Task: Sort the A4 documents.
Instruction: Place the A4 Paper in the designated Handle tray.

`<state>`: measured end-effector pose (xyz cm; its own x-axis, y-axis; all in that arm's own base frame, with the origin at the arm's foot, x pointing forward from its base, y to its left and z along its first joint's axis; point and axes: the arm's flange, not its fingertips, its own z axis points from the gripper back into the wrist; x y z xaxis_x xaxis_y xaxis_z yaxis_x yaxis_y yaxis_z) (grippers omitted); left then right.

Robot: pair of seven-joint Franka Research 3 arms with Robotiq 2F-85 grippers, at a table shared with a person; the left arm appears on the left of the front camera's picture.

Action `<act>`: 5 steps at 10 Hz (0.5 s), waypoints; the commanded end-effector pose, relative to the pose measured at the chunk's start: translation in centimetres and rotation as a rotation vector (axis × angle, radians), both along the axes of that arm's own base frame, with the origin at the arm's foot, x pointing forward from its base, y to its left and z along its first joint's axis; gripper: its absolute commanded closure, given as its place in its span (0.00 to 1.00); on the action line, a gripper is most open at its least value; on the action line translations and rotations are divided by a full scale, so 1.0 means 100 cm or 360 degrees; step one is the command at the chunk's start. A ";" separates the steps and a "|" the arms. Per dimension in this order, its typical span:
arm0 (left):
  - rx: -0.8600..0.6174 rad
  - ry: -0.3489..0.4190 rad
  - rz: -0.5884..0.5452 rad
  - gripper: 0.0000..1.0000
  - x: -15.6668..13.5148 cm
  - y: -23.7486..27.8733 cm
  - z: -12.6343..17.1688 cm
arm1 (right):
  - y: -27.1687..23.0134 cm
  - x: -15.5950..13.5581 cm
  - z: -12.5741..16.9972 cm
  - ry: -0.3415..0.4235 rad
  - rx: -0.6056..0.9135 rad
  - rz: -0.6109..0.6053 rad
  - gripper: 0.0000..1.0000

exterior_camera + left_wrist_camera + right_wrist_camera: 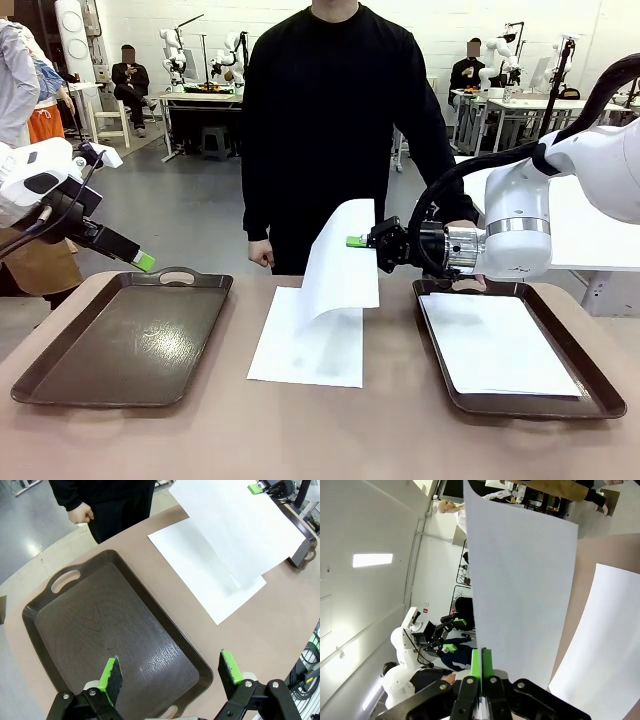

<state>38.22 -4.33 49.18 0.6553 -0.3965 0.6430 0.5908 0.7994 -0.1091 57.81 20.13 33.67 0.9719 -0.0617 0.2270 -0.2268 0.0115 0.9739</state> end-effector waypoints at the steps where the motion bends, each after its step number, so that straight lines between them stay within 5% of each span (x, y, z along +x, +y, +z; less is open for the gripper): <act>1: -0.0014 0.0002 -0.0005 0.00 0.001 0.002 -0.001 | 0.001 0.000 0.000 -0.0004 -0.0006 -0.0004 1.00; 3: -0.0014 0.0002 -0.0005 0.00 0.001 0.002 -0.001 | 0.000 0.000 0.000 0.0000 0.0000 0.0000 0.99; 5: -0.0014 0.0002 -0.0005 0.00 0.001 0.002 -0.001 | -0.056 -0.015 0.038 -0.0255 -0.0077 0.0177 0.99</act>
